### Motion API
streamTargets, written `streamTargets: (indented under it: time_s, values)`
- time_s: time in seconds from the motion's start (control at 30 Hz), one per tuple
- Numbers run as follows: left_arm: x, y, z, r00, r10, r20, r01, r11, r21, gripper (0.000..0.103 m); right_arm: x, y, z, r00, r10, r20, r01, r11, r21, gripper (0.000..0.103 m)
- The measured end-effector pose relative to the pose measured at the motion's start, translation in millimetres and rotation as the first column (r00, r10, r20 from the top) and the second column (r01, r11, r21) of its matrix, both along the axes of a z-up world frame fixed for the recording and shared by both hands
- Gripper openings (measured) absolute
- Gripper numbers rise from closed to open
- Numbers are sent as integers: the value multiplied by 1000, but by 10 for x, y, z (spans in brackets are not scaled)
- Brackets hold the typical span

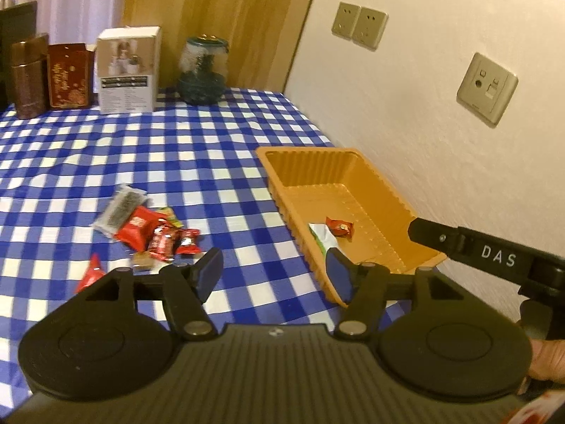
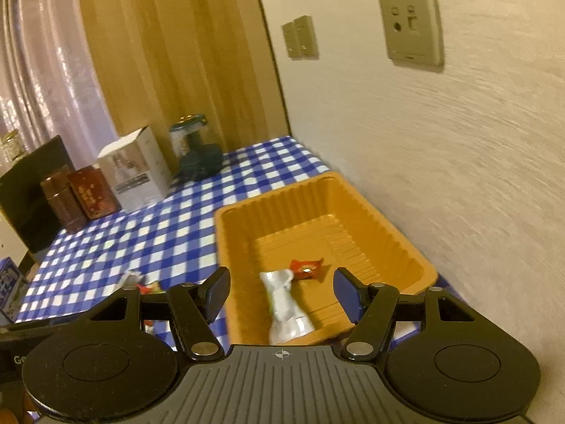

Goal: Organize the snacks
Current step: 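Withdraw both open tools from the tray back over the snack pile, then grasp the large red packet with the left tool while the right tool grasps a green-wrapped candy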

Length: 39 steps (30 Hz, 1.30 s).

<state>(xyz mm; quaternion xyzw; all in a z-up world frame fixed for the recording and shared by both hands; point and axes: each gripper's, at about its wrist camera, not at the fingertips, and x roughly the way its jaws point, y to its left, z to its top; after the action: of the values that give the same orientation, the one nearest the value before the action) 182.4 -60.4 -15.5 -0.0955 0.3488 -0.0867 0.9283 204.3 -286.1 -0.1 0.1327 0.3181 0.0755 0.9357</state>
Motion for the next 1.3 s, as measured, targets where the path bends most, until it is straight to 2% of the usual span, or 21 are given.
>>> streamTargets:
  time_s: [0.33,0.5,0.57,0.67,0.97,1.13,1.3]
  values:
    - [-411,471,92,998,55,28,-56,998,40,75,-277,444,96,998,69,8,-69,998,9,65]
    - [-581,760,21,996,87,19,-88,994,65,77,-383,712,69,993,115,3,-115,993,-3,65]
    - [-624,869,-18,995,95,20,-96,993,67,84,-408,812,43,991,135,2,-135,991,5,65]
    - [-657,1023,-90,995,98,20,-99,992,72,86,-413,971,-19,987,160,-5,-160,987,-3,65]
    - [-442,1314,-435,994,102,-33,-97,988,118,86,-235,1293,-364,968,245,-48,-246,969,-20,65]
    - [-257,1299,-657,999,41,-28,-36,984,174,86,-76,1391,-543,960,271,-64,-274,961,-35,65]
    - [-44,1289,-854,999,-23,-34,29,981,192,78,69,1463,-716,952,296,-81,-300,953,-44,65]
